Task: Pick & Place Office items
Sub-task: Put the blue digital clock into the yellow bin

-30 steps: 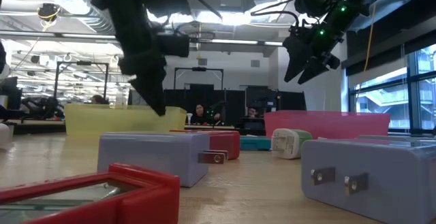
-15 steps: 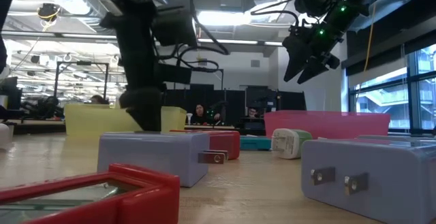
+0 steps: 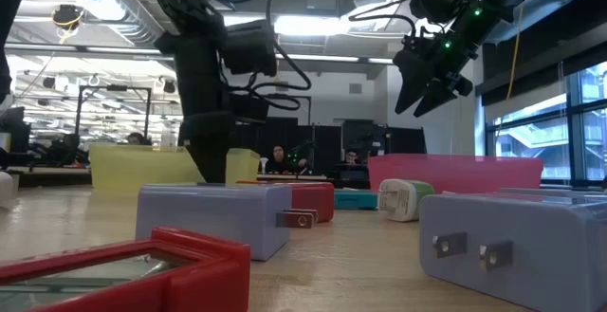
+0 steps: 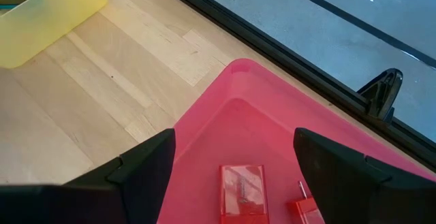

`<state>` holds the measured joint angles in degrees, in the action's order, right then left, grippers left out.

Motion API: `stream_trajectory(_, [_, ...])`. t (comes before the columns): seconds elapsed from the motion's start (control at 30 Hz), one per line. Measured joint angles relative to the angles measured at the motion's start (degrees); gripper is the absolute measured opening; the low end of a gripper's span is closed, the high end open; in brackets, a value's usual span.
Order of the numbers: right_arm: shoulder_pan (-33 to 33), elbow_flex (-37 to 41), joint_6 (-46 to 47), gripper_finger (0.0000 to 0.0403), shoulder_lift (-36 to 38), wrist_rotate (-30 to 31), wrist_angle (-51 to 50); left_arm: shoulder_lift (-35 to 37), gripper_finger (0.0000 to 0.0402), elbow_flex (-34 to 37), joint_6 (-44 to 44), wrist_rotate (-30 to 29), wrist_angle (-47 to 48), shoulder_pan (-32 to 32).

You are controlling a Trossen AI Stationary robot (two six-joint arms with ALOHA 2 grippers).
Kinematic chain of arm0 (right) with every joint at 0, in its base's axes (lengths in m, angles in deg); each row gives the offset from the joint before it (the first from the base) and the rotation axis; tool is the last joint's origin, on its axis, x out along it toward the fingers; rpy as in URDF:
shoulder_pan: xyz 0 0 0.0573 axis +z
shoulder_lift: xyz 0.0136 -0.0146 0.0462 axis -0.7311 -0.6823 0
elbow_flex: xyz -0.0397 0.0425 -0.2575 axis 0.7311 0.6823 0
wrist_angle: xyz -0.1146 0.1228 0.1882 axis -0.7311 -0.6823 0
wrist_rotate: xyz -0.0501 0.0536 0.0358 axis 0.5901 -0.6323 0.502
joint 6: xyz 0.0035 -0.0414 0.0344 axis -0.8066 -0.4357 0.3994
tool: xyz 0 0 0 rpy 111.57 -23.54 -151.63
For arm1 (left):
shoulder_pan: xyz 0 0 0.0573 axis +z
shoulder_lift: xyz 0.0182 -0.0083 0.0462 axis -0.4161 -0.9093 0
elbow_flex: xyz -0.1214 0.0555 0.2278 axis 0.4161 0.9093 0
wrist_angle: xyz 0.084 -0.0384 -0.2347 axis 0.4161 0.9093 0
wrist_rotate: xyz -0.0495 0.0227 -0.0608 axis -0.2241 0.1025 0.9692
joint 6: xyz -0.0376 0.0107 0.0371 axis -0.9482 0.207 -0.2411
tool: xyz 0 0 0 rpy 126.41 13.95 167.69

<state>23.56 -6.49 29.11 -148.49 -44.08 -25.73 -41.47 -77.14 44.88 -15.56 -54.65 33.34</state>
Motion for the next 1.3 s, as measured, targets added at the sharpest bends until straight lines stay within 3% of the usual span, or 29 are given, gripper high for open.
stream_trajectory(0.4, [0.00,0.00,-0.02,0.0301,0.00,0.00,0.00,0.22,0.0156,0.00,-1.61,-1.10,-0.71,0.21])
stream_trajectory(0.77, [0.00,0.00,-0.02,0.0301,0.00,0.00,0.02,7.51,0.0160,0.17,-7.88,-1.68,-7.30,-0.90])
stream_trajectory(1.03, [0.00,0.00,0.00,0.0301,0.00,0.02,0.09,17.03,0.0161,0.04,-7.43,-14.53,-8.13,0.56])
stream_trajectory(1.3, [0.00,0.00,-0.02,0.0301,0.00,0.02,0.46,22.74,0.0163,0.02,-9.93,-24.85,4.56,7.51])
